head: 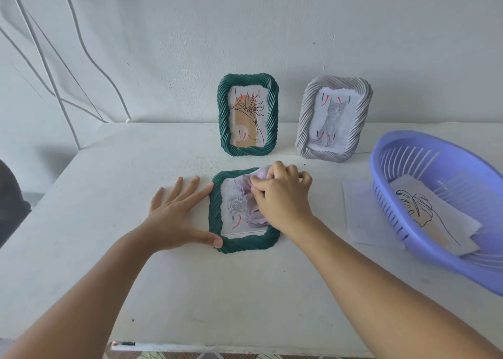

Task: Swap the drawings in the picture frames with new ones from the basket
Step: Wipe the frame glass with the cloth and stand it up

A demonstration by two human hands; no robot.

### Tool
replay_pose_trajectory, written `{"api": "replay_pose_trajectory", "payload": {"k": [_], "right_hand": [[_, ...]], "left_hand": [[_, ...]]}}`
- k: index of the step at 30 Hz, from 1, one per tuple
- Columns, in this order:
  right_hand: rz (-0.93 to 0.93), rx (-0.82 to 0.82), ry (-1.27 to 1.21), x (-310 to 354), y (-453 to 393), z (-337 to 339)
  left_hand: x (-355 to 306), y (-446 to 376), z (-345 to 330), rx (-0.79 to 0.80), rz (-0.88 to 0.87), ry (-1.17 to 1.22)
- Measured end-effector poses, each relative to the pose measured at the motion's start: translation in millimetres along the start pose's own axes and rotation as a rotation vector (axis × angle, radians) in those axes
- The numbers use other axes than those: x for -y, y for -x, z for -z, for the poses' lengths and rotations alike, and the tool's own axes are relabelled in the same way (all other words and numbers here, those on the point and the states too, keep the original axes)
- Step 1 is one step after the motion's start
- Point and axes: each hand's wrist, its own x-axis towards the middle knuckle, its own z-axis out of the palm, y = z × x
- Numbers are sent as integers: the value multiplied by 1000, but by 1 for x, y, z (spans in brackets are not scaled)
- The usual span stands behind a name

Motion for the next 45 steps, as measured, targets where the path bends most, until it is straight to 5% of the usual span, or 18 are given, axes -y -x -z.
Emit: {"api": "replay_pose_trajectory", "payload": {"k": [5,13,19,25,32,39,45], "right_hand": [[162,28,-67,-23,23,6],[8,31,-19,-2,-2,2],[331,198,-214,-26,26,8],[177,98,-97,-16,7,12],[429,290,-183,-23,27,15],[222,140,-115,-14,9,13],[442,323,-215,-18,22,14]], "left_hand": [[0,0,0,4,0,-3],[0,0,0,1,0,1],[0,-1,0,2,4,-7],[-2,1,1,15,7,-18],[-2,0,2,10,1,-14],[-2,0,1,19,6,-13],[-1,0,1,15,9,-17]]}}
